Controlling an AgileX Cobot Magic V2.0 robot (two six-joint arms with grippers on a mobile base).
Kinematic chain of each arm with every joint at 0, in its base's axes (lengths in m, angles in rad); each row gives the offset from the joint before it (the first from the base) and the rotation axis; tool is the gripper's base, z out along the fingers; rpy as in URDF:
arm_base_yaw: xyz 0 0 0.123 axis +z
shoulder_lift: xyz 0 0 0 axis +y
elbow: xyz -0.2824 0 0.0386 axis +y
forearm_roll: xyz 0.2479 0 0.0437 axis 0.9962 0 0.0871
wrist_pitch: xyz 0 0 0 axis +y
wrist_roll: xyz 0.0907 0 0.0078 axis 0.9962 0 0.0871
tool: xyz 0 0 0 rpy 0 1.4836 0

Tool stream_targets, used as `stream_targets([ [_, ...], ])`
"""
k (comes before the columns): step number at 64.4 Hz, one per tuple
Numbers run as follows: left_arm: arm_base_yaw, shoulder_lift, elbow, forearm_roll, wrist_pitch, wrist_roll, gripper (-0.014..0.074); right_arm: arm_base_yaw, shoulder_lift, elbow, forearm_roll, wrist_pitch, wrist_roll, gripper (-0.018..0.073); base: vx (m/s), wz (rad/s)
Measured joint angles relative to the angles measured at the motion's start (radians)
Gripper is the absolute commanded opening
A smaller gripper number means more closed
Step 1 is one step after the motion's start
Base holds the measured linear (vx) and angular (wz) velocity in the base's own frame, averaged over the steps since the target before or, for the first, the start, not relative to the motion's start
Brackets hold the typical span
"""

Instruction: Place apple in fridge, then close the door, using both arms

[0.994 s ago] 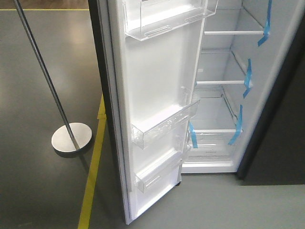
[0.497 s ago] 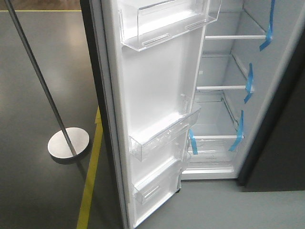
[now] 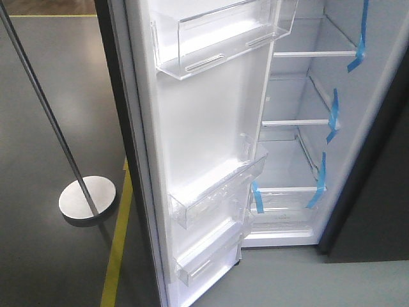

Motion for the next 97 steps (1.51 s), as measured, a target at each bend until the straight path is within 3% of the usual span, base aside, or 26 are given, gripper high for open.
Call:
stream_targets([
  [97,0.0,0.0,0.0,0.0,0.0,0.0,-0.0006,0.0,0.0,0.0,0.0,0.0,0.0,-0.0007,0.04,0.0],
])
